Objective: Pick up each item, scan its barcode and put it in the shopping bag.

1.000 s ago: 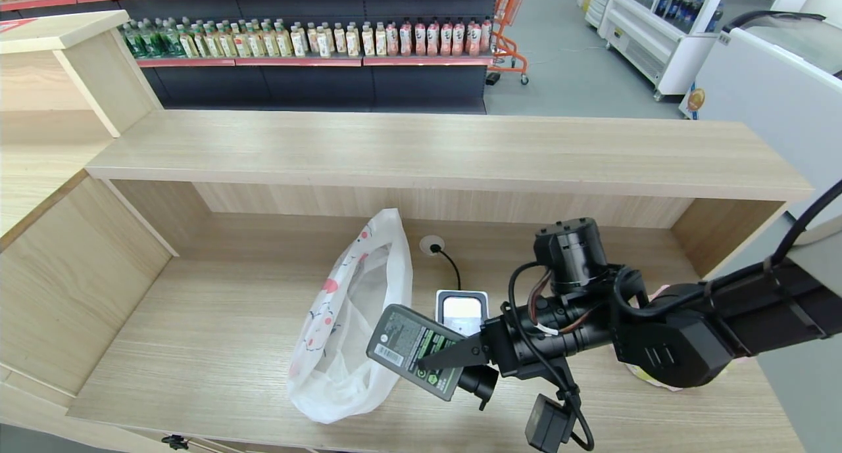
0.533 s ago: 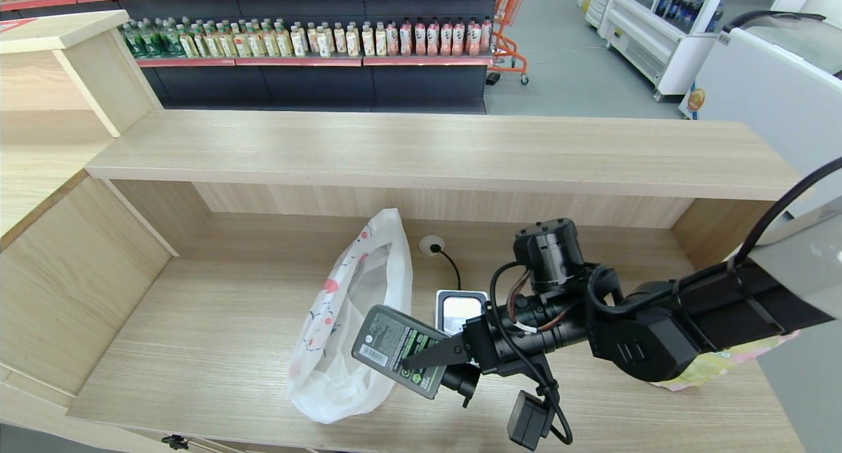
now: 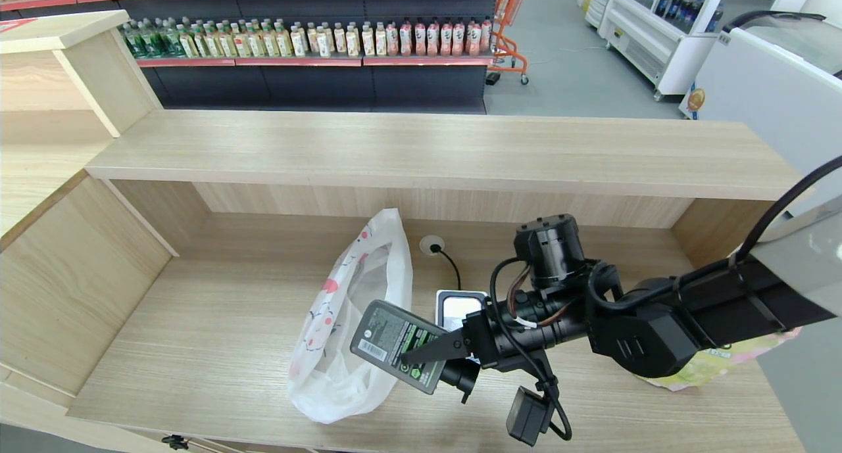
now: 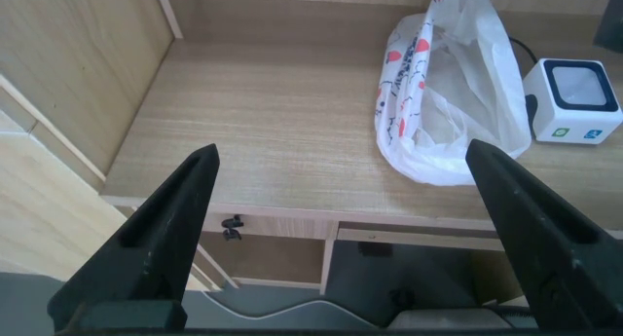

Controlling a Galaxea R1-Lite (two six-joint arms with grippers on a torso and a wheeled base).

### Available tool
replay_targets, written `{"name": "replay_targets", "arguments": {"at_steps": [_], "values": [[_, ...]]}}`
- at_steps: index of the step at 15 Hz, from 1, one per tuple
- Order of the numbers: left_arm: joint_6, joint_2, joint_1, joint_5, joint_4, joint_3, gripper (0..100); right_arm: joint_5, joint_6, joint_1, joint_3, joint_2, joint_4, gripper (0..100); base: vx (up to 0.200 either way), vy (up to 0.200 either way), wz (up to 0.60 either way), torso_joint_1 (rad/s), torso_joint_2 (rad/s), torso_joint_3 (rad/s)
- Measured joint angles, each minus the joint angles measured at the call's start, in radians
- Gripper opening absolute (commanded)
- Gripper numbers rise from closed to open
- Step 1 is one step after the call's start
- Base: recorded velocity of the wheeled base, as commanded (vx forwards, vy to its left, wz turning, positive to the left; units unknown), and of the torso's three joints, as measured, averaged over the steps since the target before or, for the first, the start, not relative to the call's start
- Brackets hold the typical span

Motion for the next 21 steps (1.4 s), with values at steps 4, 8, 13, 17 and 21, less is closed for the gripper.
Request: {"name": "replay_targets", "arguments": {"at_steps": [4, 8, 13, 17, 21], "values": [[0.000, 0.000, 0.000, 0.000, 0.000, 0.000, 100, 0.000, 0.417, -0.016, -0.004, -0.062, -0.004, 0, 0.000, 0.000, 0.00, 0.000, 0.00, 0.000], [0.000, 0.000, 0.001, 0.000, 0.000, 0.000, 100, -0.036, 0.824, -0.080, 0.086, -0.292, 0.013, 0, 0.000, 0.000, 0.00, 0.000, 0.00, 0.000], [0.000, 0.000, 0.000, 0.000, 0.000, 0.000, 100, -0.059, 1.559, -0.256, 0.198, -0.578, 0.257, 0, 0.000, 0.000, 0.00, 0.000, 0.00, 0.000], [0.000, 0.000, 0.000, 0.000, 0.000, 0.000, 100, -0.140, 2.332, -0.342, 0.244, -0.664, 0.207, 0, 0.000, 0.000, 0.00, 0.000, 0.00, 0.000], [0.000, 0.000, 0.001, 0.000, 0.000, 0.000, 100, -0.318, 2.987, -0.328, 0.388, -0.661, -0.028, 0, 0.000, 0.000, 0.00, 0.000, 0.00, 0.000]]}}
